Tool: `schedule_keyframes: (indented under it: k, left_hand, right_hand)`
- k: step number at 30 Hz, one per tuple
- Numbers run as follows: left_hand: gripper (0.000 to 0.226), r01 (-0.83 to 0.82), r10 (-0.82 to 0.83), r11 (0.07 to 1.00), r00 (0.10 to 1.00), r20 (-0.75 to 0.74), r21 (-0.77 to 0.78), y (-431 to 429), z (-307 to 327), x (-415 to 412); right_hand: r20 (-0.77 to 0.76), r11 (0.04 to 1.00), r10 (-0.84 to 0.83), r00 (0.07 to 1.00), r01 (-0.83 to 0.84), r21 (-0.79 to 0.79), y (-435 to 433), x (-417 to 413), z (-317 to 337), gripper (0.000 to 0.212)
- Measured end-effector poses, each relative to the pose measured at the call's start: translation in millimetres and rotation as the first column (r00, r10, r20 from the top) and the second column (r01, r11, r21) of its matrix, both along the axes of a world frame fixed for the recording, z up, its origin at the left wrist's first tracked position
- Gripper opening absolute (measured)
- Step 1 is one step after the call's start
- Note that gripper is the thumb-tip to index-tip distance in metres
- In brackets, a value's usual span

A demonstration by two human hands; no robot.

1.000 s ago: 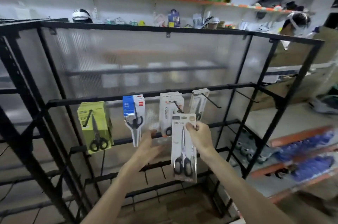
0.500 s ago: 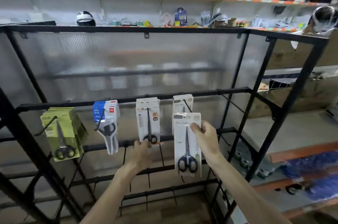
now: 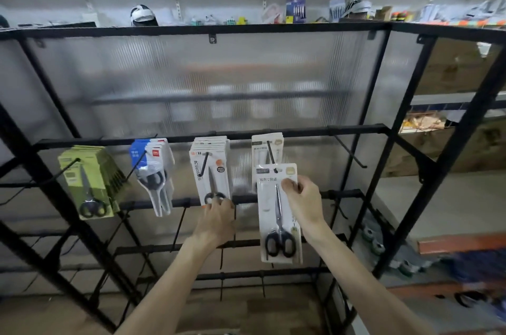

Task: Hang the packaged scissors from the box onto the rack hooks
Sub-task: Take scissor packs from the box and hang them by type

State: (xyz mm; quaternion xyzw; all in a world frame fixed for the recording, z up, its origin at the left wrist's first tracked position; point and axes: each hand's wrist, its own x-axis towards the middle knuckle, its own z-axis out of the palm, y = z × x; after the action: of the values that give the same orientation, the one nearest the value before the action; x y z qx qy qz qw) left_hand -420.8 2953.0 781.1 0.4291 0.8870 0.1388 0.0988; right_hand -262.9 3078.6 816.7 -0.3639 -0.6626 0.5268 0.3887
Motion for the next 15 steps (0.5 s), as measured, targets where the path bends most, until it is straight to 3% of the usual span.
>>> schedule_keyframes:
  k: [15]
  left_hand:
    - [0.050, 0.023, -0.028, 0.999, 0.995, -0.099, -0.049, 25, 26, 1]
  right_hand:
    - [0.184, 0.999, 0.011, 0.983, -0.004, -0.038, 80, -79, 8, 0.030]
